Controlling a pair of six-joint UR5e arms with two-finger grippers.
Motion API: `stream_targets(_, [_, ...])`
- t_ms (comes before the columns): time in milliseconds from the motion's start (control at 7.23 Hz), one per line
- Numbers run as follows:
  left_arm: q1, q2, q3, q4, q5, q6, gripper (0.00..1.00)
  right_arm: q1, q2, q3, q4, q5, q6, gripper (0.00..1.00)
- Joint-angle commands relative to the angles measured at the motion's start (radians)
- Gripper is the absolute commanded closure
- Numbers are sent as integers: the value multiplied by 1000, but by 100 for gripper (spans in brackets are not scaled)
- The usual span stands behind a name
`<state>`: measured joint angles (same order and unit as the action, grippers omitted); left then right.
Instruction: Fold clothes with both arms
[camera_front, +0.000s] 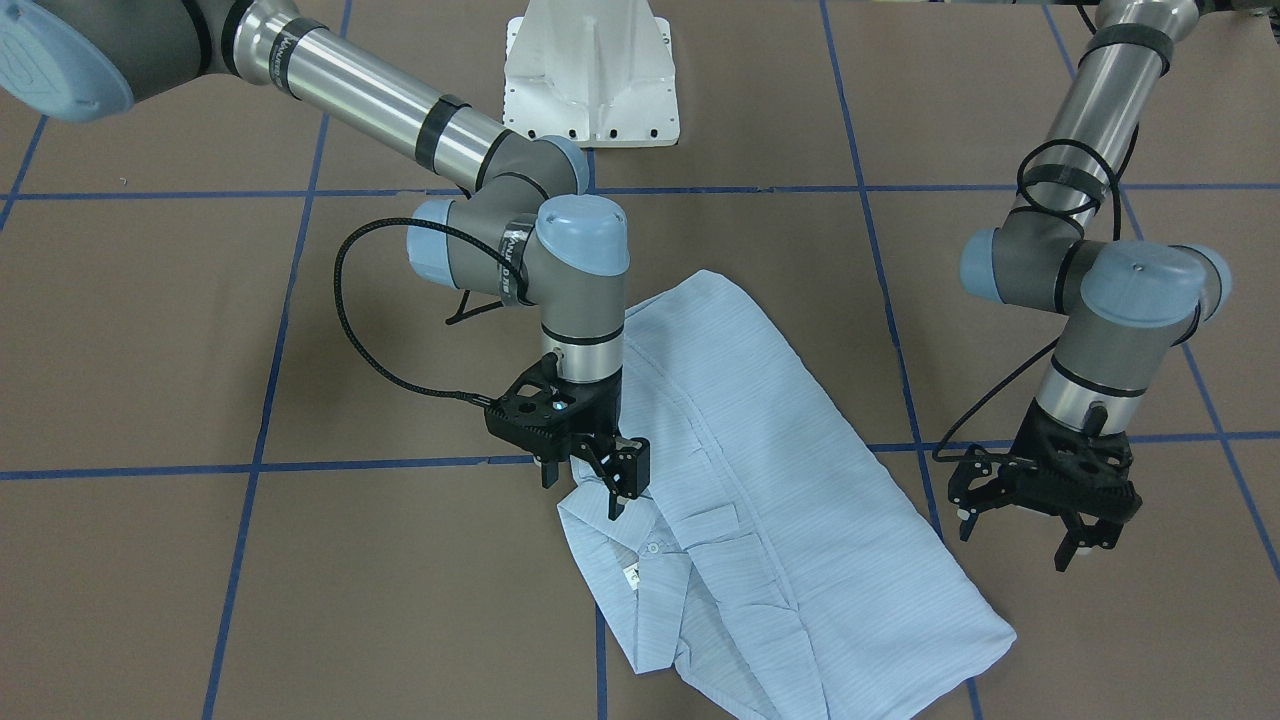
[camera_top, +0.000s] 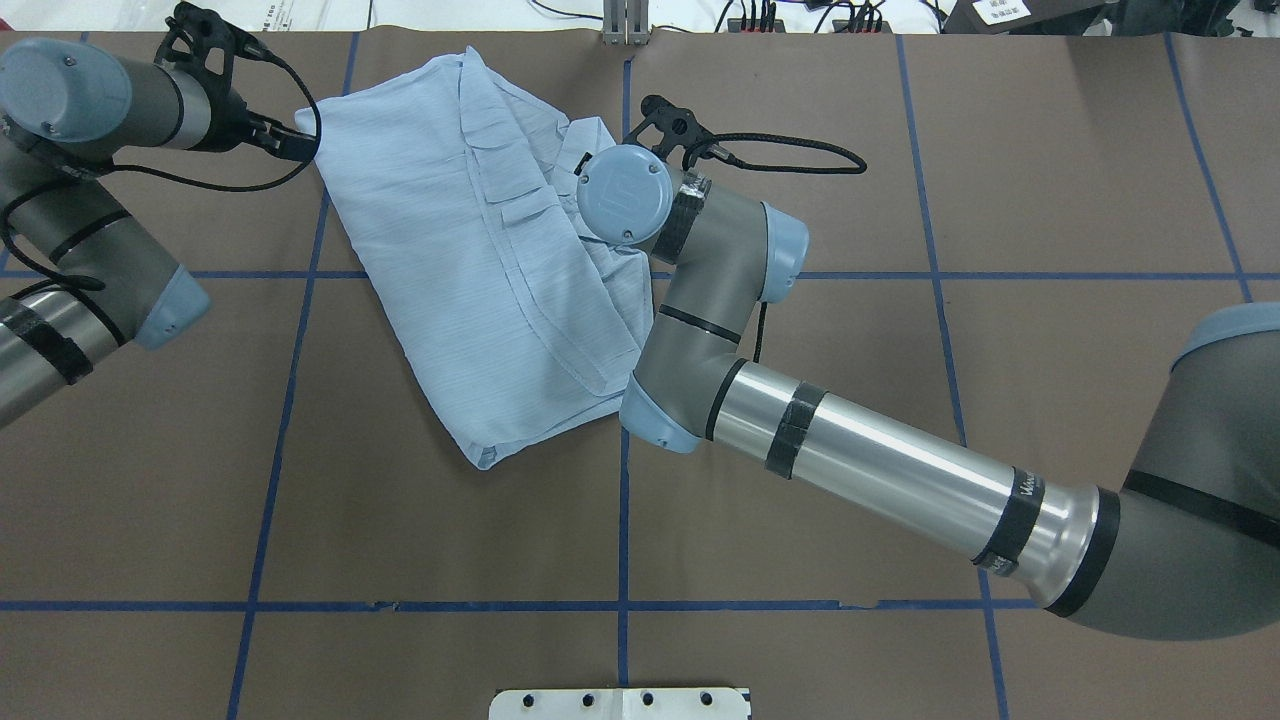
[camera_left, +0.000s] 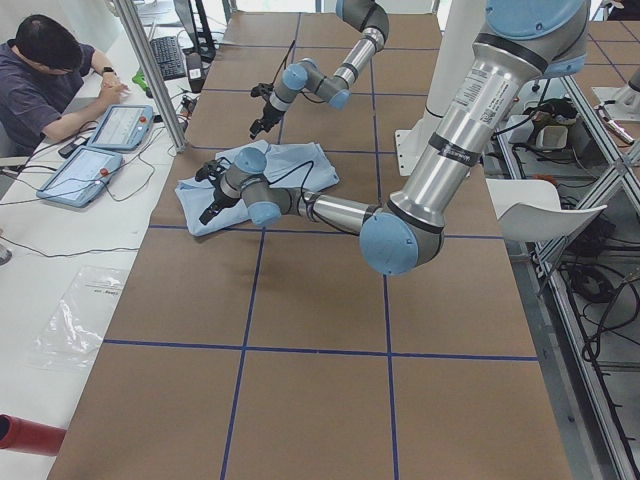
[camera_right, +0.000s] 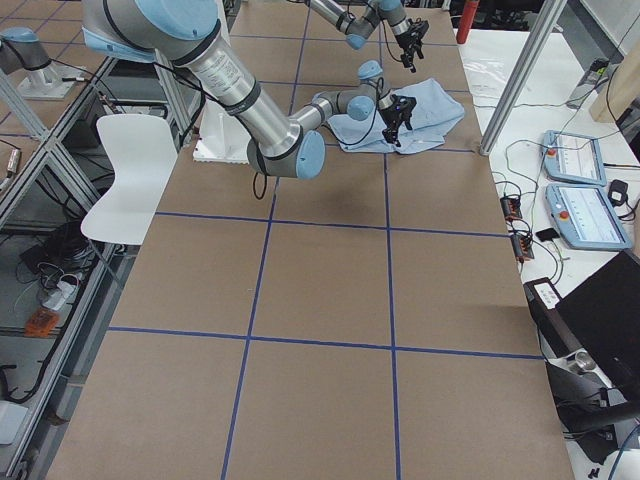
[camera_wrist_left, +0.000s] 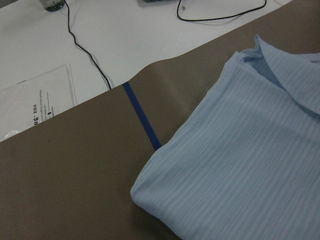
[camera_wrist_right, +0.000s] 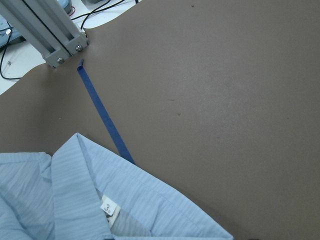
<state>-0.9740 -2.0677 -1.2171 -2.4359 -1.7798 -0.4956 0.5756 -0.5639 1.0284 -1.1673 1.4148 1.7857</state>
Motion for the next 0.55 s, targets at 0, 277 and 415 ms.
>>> stream_targets(0, [0, 1, -1, 0, 0, -1, 0, -11, 7, -54, 21, -17, 3, 20])
stream_targets(277, [0, 1, -1, 0, 0, 0, 0, -16, 7, -70, 18, -19, 0, 26])
stream_targets(415, [0, 1, -1, 0, 0, 0, 0, -17, 6, -70, 17, -19, 0, 26])
